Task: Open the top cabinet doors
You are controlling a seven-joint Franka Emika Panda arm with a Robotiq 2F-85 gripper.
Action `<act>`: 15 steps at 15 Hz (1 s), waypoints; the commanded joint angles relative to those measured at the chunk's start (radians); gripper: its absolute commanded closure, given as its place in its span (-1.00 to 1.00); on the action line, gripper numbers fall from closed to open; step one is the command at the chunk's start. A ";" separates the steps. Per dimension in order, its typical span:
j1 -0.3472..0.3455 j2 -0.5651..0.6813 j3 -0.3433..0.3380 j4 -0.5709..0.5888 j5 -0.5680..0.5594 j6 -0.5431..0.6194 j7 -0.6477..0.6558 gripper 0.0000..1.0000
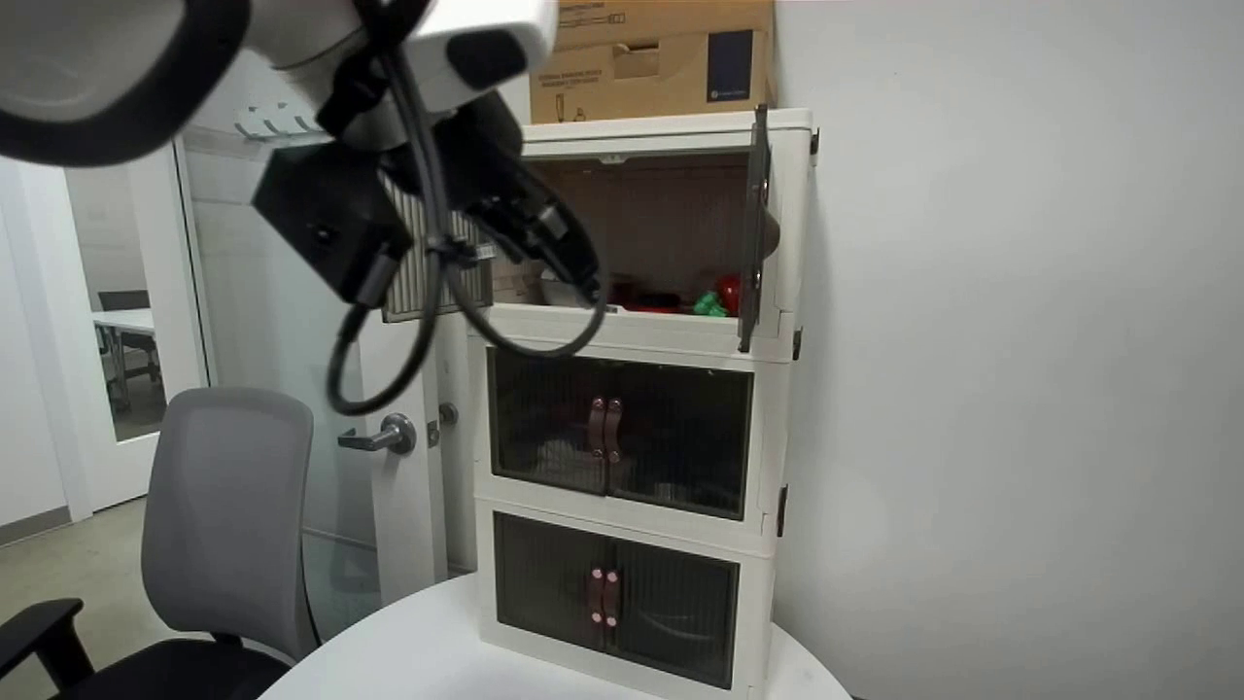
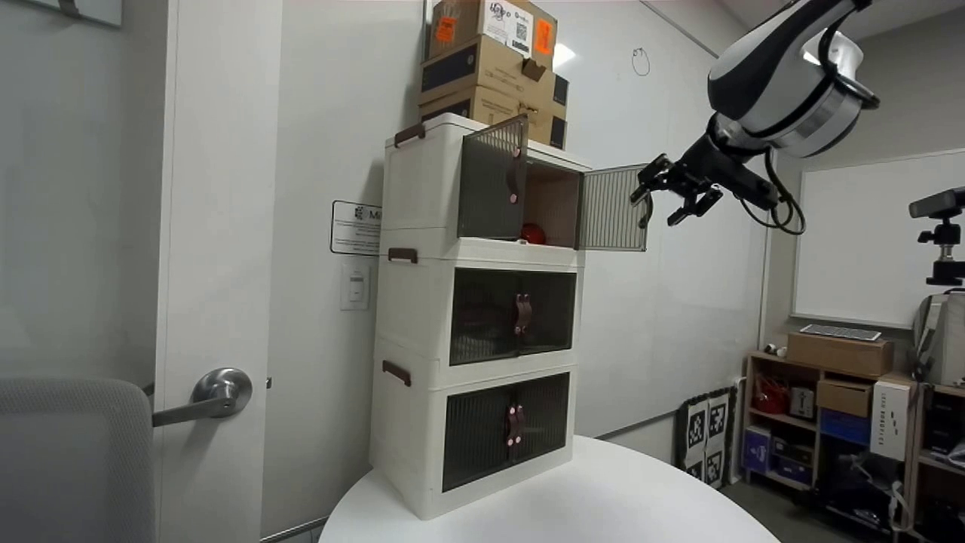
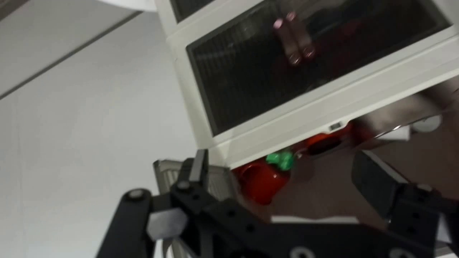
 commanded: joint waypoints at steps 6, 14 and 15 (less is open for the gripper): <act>0.149 -0.163 -0.036 0.049 -0.028 -0.623 0.075 -1.00; 0.145 -0.168 -0.054 0.180 -0.228 -1.012 0.124 -1.00; 0.143 -0.169 -0.054 0.193 -0.238 -1.030 0.124 -1.00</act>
